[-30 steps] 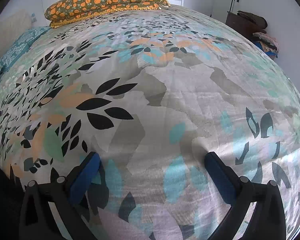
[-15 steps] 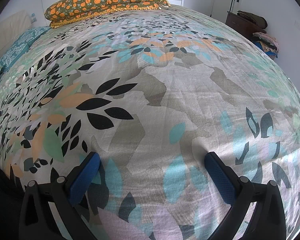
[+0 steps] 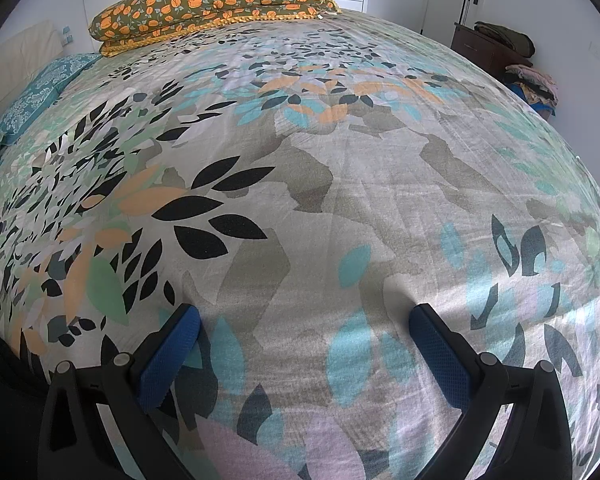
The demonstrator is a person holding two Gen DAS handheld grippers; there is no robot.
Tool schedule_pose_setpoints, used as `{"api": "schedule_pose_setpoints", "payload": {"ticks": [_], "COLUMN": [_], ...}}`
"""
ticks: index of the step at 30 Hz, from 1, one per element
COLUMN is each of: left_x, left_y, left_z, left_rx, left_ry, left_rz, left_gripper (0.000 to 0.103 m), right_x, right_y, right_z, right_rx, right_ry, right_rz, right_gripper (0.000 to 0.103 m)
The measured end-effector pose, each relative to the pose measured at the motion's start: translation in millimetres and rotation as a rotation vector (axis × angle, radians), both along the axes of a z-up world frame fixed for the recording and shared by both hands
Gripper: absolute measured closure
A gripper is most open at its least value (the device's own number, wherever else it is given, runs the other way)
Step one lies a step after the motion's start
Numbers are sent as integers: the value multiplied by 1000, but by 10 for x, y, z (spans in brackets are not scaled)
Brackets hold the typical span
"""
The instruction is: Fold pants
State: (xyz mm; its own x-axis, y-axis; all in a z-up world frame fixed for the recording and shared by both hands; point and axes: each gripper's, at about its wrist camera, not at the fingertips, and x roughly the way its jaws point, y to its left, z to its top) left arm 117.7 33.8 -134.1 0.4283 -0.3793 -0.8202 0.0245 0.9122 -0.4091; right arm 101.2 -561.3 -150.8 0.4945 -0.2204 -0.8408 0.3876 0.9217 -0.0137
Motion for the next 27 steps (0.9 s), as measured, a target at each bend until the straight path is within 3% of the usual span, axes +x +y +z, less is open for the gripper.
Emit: {"api": "schedule_pose_setpoints", "payload": {"ticks": [6, 11, 14, 18, 23, 27], "left_x": [-36, -141, -51, 32, 85, 137], "left_y": [-253, -483, -625, -692, -547, -413], "left_z": [47, 298, 172, -18, -188, -224], "left_rx": [9, 39, 90, 68, 66, 88], "left_ry": [91, 38, 26, 11, 20, -21], "left_rz": [-87, -182, -190, -176, -172, -185], "left_gripper": [16, 14, 12, 13, 13, 13], "right_x": [1, 1, 1, 0, 1, 2], "right_y": [-2, -1, -2, 0, 0, 0], "right_z": [-1, -1, -1, 0, -1, 0], "right_rx": [0, 0, 0, 0, 0, 0], "right_ry": [0, 0, -1, -1, -2, -1], "right_rz": [0, 0, 0, 0, 0, 0], "right_gripper": [0, 0, 0, 0, 0, 0]}}
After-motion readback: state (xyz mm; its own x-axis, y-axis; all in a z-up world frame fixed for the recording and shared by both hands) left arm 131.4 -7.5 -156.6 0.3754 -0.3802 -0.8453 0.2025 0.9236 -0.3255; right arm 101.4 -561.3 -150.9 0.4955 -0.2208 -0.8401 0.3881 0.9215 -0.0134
